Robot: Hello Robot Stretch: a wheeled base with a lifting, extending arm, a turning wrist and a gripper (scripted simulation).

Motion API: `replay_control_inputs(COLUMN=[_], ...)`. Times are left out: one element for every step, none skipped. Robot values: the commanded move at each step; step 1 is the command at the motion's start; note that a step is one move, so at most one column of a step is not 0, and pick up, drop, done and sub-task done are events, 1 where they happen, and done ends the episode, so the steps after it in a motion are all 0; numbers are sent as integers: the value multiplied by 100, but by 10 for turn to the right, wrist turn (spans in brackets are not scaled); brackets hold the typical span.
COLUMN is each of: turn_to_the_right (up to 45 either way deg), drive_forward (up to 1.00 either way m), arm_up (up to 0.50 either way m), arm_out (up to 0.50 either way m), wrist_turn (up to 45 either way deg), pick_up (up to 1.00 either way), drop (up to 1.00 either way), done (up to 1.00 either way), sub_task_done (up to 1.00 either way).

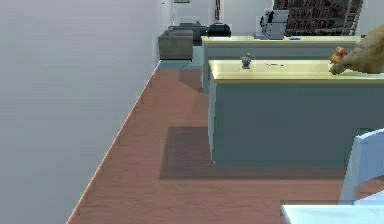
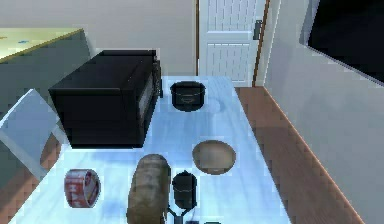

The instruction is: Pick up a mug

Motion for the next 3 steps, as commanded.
replay_control_inputs(turn_to_the_right=[0, 0, 0], drive_forward=[0, 0, 0], arm_up=[0, 10, 0], arm_out=[0, 0, 0], wrist_turn=[0, 0, 0], pick_up=[100, 0, 0], drop=[0, 0, 0], done=[0, 0, 100], sub_task_done=[0, 0, 0])
